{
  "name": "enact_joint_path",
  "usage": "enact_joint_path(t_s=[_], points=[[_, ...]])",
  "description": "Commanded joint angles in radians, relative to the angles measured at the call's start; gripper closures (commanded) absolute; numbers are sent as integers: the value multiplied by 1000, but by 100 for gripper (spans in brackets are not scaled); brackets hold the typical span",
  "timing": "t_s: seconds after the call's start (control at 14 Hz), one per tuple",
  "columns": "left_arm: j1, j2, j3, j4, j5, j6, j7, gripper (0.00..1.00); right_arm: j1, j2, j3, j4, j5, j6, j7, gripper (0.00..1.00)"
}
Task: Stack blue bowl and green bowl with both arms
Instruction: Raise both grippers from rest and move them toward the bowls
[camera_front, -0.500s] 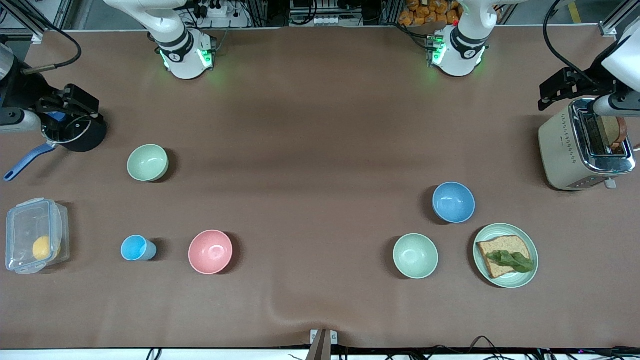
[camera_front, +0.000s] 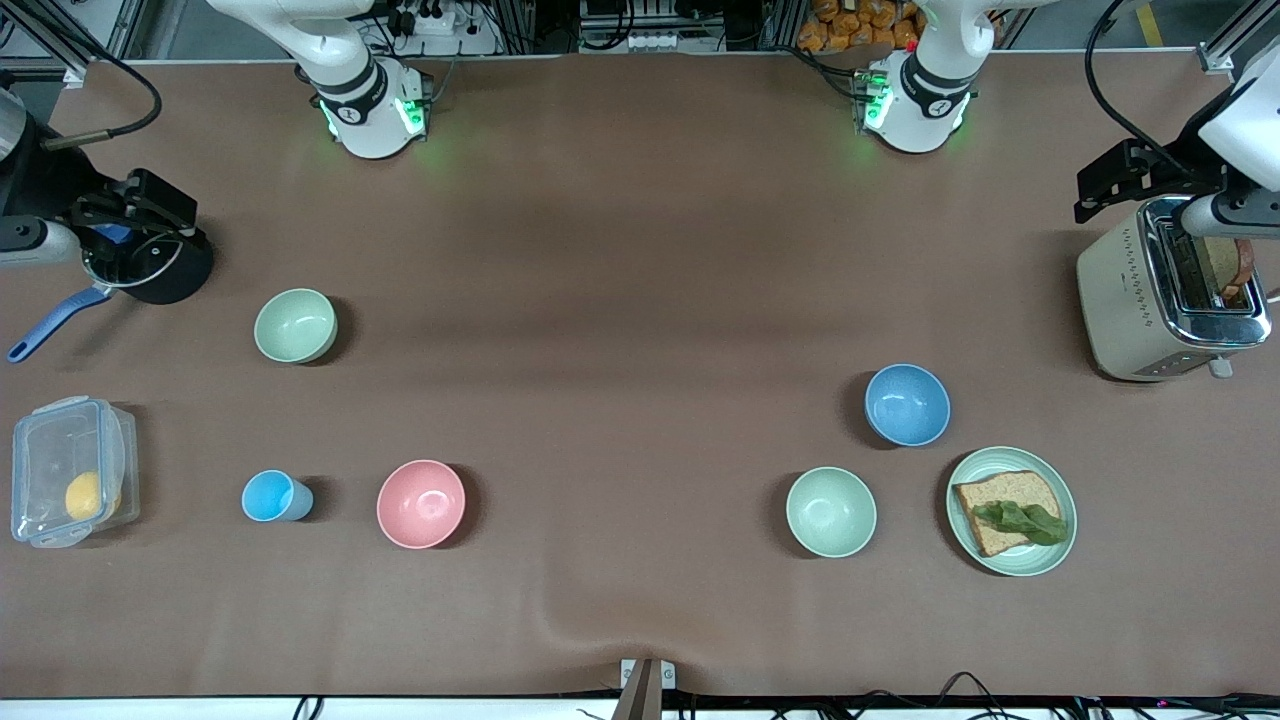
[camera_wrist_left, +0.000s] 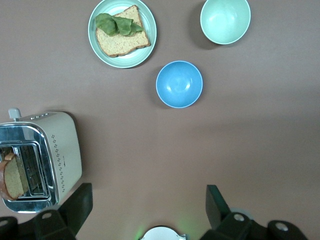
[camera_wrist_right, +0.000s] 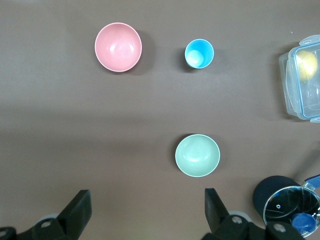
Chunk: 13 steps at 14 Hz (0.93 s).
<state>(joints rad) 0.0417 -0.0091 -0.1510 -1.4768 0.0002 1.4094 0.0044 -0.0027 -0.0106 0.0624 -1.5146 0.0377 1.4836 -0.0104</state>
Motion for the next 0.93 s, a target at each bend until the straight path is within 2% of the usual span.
enact_joint_path(t_s=[0.0, 0.21, 0.36, 0.64, 0.86], points=[[15, -8, -7, -26, 1, 25, 54, 0, -10, 4, 4, -6, -24, 6, 9, 0], [23, -2, 1, -40, -3, 22, 14, 0, -39, 62, -1, 1, -24, 14, 7, 0], [64, 11, -1, -48, -6, 23, -7, 0, -74, 78, -1, 2, -24, 27, 6, 0], [72, 132, -9, -86, -14, 74, -11, 0, -120, 120, -1, -5, -13, 21, -38, 0], [73, 132, -9, -205, -14, 198, -11, 0, -193, 136, -3, -63, -13, 21, -232, 0]])
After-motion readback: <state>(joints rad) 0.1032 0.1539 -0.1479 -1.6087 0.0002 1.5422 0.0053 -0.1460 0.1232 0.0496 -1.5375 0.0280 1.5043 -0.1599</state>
